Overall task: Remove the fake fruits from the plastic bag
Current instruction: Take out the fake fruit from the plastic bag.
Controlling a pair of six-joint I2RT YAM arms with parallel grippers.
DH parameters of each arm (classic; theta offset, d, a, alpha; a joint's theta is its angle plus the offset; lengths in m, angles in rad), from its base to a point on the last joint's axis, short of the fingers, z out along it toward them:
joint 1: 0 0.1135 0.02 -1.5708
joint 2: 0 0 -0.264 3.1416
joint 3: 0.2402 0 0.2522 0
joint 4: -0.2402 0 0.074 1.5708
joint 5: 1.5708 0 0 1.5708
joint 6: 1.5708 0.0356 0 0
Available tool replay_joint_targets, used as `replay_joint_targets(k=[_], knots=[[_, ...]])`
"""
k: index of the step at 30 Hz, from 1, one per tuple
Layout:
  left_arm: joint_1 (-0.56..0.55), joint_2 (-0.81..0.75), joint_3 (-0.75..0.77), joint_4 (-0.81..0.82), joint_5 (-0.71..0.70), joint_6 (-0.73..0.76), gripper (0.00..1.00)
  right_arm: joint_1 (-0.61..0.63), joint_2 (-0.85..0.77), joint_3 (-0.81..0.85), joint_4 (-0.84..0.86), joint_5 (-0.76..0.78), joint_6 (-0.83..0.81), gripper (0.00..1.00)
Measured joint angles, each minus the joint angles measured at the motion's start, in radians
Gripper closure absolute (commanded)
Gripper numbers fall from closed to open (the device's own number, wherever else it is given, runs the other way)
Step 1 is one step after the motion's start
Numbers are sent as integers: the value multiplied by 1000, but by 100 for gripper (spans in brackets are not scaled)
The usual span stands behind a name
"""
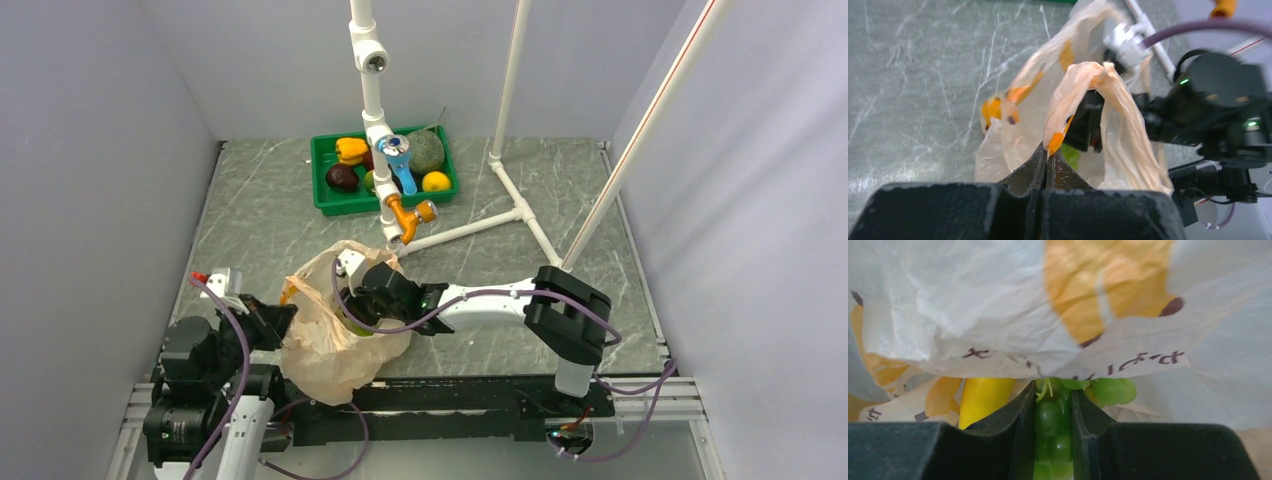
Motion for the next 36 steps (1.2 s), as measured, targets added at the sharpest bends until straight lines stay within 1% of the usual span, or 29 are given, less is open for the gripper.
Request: replay_joint_targets(k=[2,3,4,7,8,9,11,12,14,17,20,23,24,26,28,30,33,36], knots=[[0,24,42,20,2,-3,99,0,7,0,-45,9,-1,80],[0,34,51,35,8,-3,92,0,7,0,-62,13,-1,80],[0,41,53,55,25,-2,77,0,7,0,-80,23,-4,81],[-2,49,45,97,109,8,22,-4,-6,-26,-78,33,-19,85],[-4,48,44,109,130,8,15,-7,-26,-54,-74,28,-28,87],[-6,44,44,122,140,4,11,-12,-44,-77,-72,23,-35,90],[-8,31,48,140,135,-9,6,-25,-90,-125,-65,-2,-51,96],[-8,26,61,137,114,-13,5,-32,-108,-139,-64,-10,-56,98],[-8,24,111,135,51,-14,1,-46,-131,-149,-50,-32,-69,98],[-8,29,193,154,-35,-14,1,-57,-145,-149,-20,-58,-86,98],[-8,94,265,182,-48,-10,1,-60,-156,-149,-6,-84,-100,98],[-9,237,271,236,40,16,1,-58,-158,-148,2,-103,-105,97],[-9,295,241,267,84,24,1,-58,-158,-148,2,-105,-105,96],[-8,353,165,299,149,27,1,-59,-158,-146,2,-109,-105,96],[-8,390,65,310,233,27,1,-59,-158,-139,2,-117,-103,96],[-8,401,11,301,293,31,1,-59,-158,-126,2,-128,-103,95],[-9,427,-2,285,354,57,1,-60,-158,-100,6,-142,-101,93],[-9,461,-4,302,421,78,2,-61,-158,-78,12,-162,-95,93]])
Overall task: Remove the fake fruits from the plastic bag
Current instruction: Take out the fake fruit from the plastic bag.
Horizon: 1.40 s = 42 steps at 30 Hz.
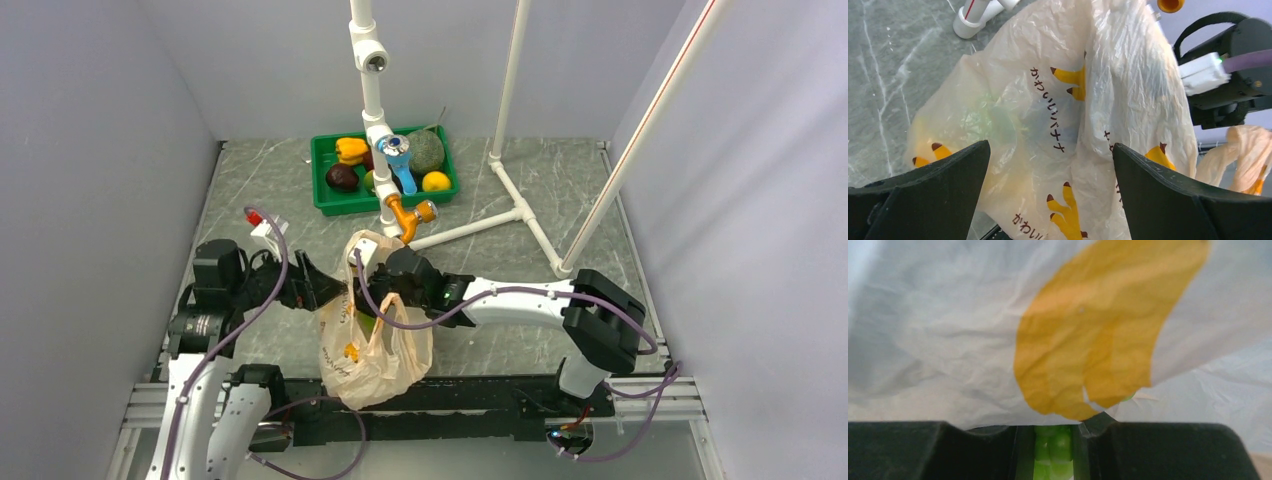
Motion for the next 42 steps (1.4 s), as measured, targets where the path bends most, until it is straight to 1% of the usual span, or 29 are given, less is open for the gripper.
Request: replay_joint_targets(k=[1,2,5,6,9,11,12,15,17,18,19,21,22,24,25,27,29,30,31,32,33,42], knots=[[0,14,0,5,16,6,5,0,0,9,-1,-6,0,93],[0,26,0,7,23,13,15,-1,0,18,-1,-12,0,93],[0,63,-1,11,39,34,53,-3,0,42,-1,-21,0,93],[0,73,-1,13,42,40,62,-3,0,47,0,-22,0,93],[0,119,0,14,43,77,83,-3,0,50,0,-22,0,93],[0,141,0,6,0,103,100,-3,0,50,-3,-21,0,92],[0,145,0,2,-33,106,100,-3,0,50,-3,-19,-1,90],[0,117,1,-1,-152,119,100,-4,0,42,-2,-13,-1,83],[0,72,1,10,-217,119,100,-4,-1,26,-2,-14,0,82],[0,52,1,16,-238,117,100,-4,-1,18,-2,-16,1,83],[0,34,0,25,-257,115,100,-4,-1,12,-2,-19,2,86],[0,2,0,55,-286,106,100,-4,-1,-1,-2,-21,6,96],[0,-3,-2,68,-300,102,100,-4,-1,-5,-2,-20,10,95],[0,-3,-14,90,-328,101,100,-4,-1,-6,-2,-18,17,80],[0,1,-24,97,-344,101,100,-4,-1,-6,0,-18,19,79],[0,10,-47,101,-377,102,100,-4,-2,-6,-1,-18,22,82],[0,25,-64,99,-398,103,100,-4,-8,-6,-2,-18,27,81],[0,32,-69,100,-403,103,100,-4,-14,-6,-2,-18,30,83],[0,39,-71,101,-404,103,100,-4,-21,-6,-1,-18,34,88],[0,45,-73,106,-402,103,100,-4,-32,-6,-1,-18,39,97],[0,50,-74,110,-401,105,100,-4,-43,-6,0,-17,42,100],[0,62,-77,132,-392,106,100,-3,-90,-2,27,-3,86,100]])
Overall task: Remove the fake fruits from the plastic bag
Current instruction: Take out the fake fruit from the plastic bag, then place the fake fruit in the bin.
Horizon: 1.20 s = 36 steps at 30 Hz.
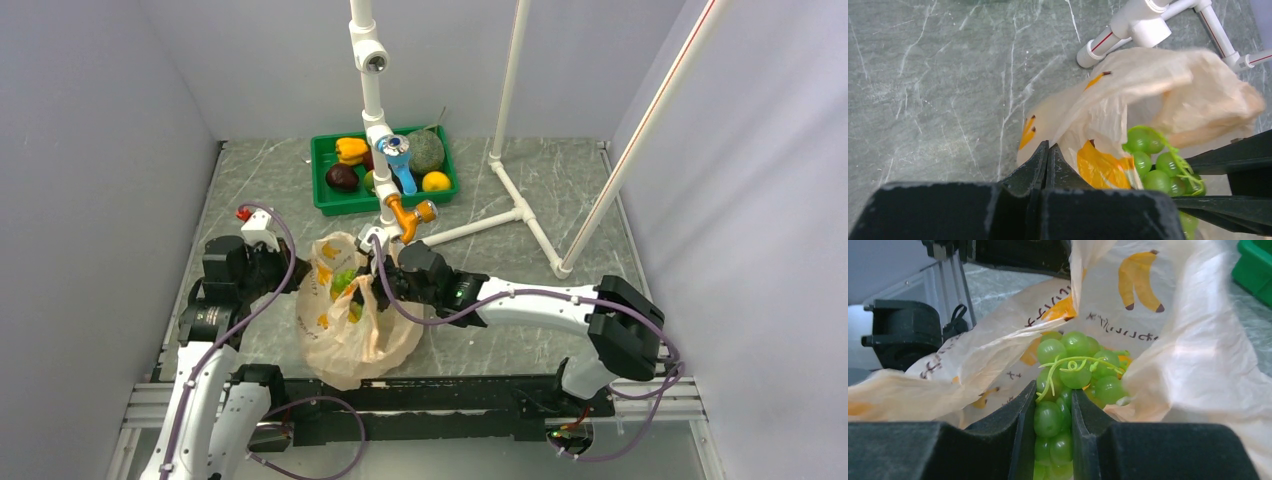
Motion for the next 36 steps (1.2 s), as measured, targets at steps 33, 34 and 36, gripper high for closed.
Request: replay_joint_targets(k=[33,34,36], knots=[[0,-52,-1,5,-63,-1,100,-54,-712,-174,-173,510,-45,100],[0,-52,-1,5,-63,-1,100,-79,-712,-182,-185,544,-45,100],[0,-52,-1,5,-63,-1,100,-150,-684,-188,-204,591,-43,100]])
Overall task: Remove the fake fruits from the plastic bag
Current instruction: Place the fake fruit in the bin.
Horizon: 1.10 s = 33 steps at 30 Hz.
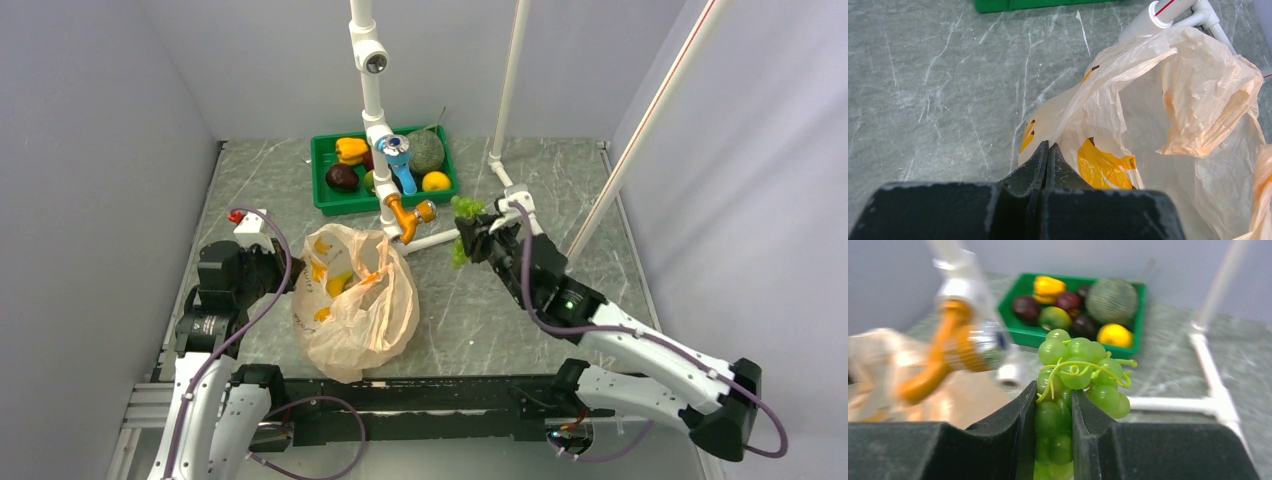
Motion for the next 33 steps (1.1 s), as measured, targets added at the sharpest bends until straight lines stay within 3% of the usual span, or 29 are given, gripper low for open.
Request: replay_joint_targets(k=[5,11,17,25,31,33], knots=[[0,0,0,0,0,0,100,-189,201,9,13,-15,15,100],[0,1,0,0,0,0,100,-401,533,109,88,-199,62,100],[-2,0,0,0,-2,-1,100,-522,818,346,190,-460,66,100],[-3,0,0,0,-31,-3,100,-550,1155,766,232,-701,59,96],[-11,-14,0,0,-52,-3,100,-535,1410,1139,140,-748,43,84],[-18,-19,0,0,-60,-3,100,-526,1513,1301,80,-749,31,65]])
